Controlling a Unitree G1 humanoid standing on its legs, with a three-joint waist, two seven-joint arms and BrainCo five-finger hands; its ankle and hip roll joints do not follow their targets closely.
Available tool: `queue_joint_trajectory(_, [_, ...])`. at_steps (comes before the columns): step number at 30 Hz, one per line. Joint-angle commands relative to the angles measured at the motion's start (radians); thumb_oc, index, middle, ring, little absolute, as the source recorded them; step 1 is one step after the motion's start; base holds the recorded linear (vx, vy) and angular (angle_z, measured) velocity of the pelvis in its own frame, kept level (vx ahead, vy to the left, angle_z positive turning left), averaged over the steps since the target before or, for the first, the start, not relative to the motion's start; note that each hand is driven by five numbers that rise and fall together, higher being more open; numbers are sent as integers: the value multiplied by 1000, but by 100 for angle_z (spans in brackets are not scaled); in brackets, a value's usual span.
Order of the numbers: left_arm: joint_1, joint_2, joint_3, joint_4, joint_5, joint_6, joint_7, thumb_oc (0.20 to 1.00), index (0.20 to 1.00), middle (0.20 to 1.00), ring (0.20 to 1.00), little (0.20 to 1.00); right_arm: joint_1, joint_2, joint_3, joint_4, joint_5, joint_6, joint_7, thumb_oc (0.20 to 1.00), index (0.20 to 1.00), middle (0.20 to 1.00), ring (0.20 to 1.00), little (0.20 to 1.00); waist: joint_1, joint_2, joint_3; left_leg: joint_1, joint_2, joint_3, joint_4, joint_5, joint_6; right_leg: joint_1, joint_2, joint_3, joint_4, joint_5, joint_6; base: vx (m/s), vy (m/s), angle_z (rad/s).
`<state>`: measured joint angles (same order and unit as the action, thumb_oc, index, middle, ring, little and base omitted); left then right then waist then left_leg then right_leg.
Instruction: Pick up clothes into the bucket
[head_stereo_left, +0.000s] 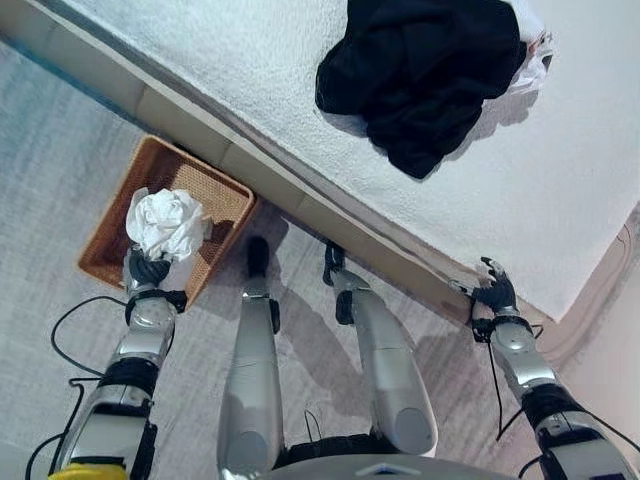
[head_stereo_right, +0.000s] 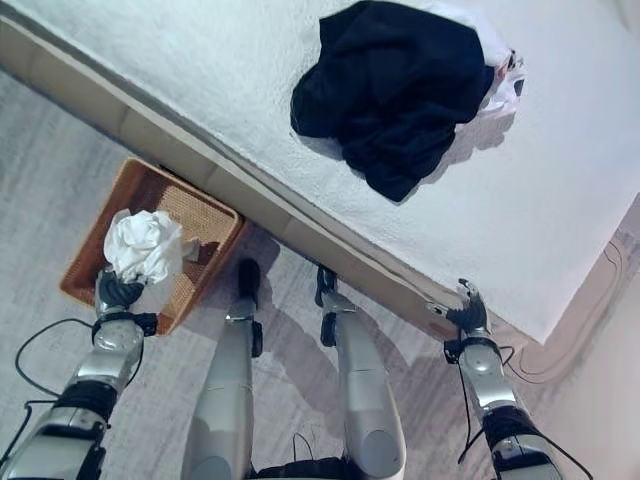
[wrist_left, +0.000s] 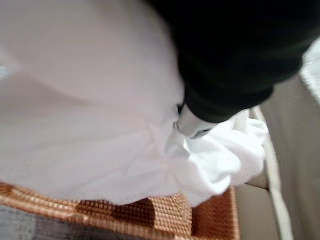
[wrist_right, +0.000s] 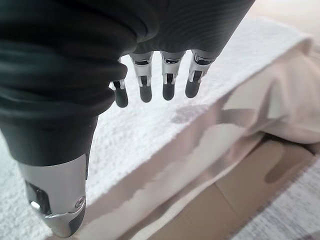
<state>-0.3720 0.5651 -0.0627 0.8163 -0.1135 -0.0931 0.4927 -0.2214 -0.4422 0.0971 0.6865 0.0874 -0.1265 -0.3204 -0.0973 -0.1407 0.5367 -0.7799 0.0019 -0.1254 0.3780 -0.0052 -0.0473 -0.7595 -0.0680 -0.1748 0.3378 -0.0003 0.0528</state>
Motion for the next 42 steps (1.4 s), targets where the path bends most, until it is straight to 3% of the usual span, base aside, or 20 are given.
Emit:
queue_joint_trajectory(1, [-4, 63, 29, 17, 2, 17, 79, 1000, 1000, 1000, 1000, 1000, 37, -39, 29, -53, 40, -29, -43, 1000, 1000, 1000, 1000, 1000, -5, -38, -17, -2, 2, 6, 33, -18, 9, 38, -23, 11, -14, 14, 60, 8, 20, -4])
queue_joint_trajectory(2, [-7, 64, 30, 17, 2, 16, 80, 1000, 1000, 1000, 1000, 1000, 35, -38, 28, -54, 40, -29, -43, 1000, 1000, 1000, 1000, 1000, -7, -41, -17, -21, -3, 12, 28, 17, 12, 21, -29, 6, -23, 42, 53, 5, 23, -4])
queue_joint_trajectory(5, [-19, 65, 40, 4, 26, 52, 137, 1000, 1000, 1000, 1000, 1000, 41, -35, 32, -108, 42, -30, -58, 1000, 1000, 1000, 1000, 1000, -11, -48, -17, -48, -3, 14, 50, 4, 15, 4, -29, 10, -22, 41, 53, 14, 37, -3])
queue_joint_trajectory(6, [-15, 62, 47, 0, 28, 60, 145, 1000, 1000, 1000, 1000, 1000, 44, -34, 31, -119, 41, -30, -62, 1000, 1000, 1000, 1000, 1000, -8, -44, -17, -29, 0, 10, 59, -35, 13, 20, -22, 16, -12, 12, 59, 89, 33, -2])
queue_joint_trajectory(7, [-8, 57, 52, -25, 33, 69, 161, 1000, 1000, 1000, 1000, 1000, 46, -33, 26, -133, 44, -31, -69, 1000, 1000, 1000, 1000, 1000, -8, -42, -17, -35, -1, 13, 65, -39, 14, 17, -24, 18, -9, 10, 59, 13, 42, -4])
queue_joint_trajectory(8, [1, 53, 59, -63, 42, 71, 178, 1000, 1000, 1000, 1000, 1000, 45, -31, 20, -156, 45, -34, -78, 1000, 1000, 1000, 1000, 1000, -10, -41, -17, -55, -7, 20, 61, -7, 19, 0, -31, 14, -18, 37, 52, 15, 44, -8])
queue_joint_trajectory(9, [12, 48, 68, -59, 53, 79, 186, 1000, 1000, 1000, 1000, 1000, 42, -31, 14, -179, 41, -37, -86, 1000, 1000, 1000, 1000, 1000, -7, -35, -17, -35, -5, 16, 71, -45, 16, 16, -25, 22, -7, 8, 59, 14, 45, -6])
queue_joint_trajectory(11, [19, 40, 76, -64, 69, 85, 201, 1000, 1000, 1000, 1000, 1000, 25, -35, 9, -214, 26, -46, -102, 1000, 1000, 1000, 1000, 1000, -6, -29, -17, -29, -7, 18, 69, -50, 18, 20, -25, 26, -10, 7, 59, 8, 49, -5])
queue_joint_trajectory(12, [22, 37, 76, -58, 80, 87, 200, 1000, 1000, 1000, 1000, 1000, 11, -36, 0, -248, 22, -57, -117, 1000, 1000, 1000, 1000, 1000, -7, -27, -17, -45, -12, 29, 62, -17, 23, 7, -32, 26, -22, 35, 54, -71, 57, -5])
queue_joint_trajectory(19, [84, -16, 62, -12, 122, 95, 188, 1000, 1000, 1000, 1000, 1000, -32, -75, -43, -468, -70, -102, -198, 1000, 1000, 1000, 1000, 1000, 7, 15, -17, 7, -27, 44, 30, -17, 29, 38, -45, 39, -17, 24, 54, 2, 36, -5])
queue_joint_trajectory(25, [167, -126, 27, -32, 99, 57, 144, 1000, 1000, 1000, 1000, 1000, -97, -122, -77, -544, -180, -79, -263, 1000, 1000, 1000, 1000, 1000, 32, 51, -17, 59, -43, 45, -9, -8, 32, 77, -58, 41, -17, 12, 53, 7, -1, 2])
queue_joint_trajectory(30, [236, -208, -70, -96, 14, -22, 33, 1000, 1000, 1000, 1000, 1000, -261, -179, -30, -450, -231, -25, -284, 1000, 1000, 1000, 1000, 1000, 73, 90, -17, 88, -63, 36, -29, -1, 35, 90, -73, 45, 17, -11, 47, 15, -20, 10])
queue_joint_trajectory(33, [252, -230, -171, -101, 28, -38, -37, 1000, 1000, 1000, 1000, 1000, -442, -251, 37, -293, -251, 18, -295, 1000, 1000, 1000, 1000, 1000, 105, 124, -17, 87, -81, 21, -29, 3, 35, 80, -91, 38, 69, -38, 42, 0, -58, 17])
queue_joint_trajectory(42, [232, -233, -312, -94, 38, -51, -87, 1000, 1000, 1000, 1000, 1000, -799, -349, 233, 32, -224, 59, -281, 1000, 1000, 1000, 1000, 1000, 148, 162, -17, 35, -112, -15, 22, -1, 34, 30, -116, 19, 164, -77, 28, -5, -58, 22])
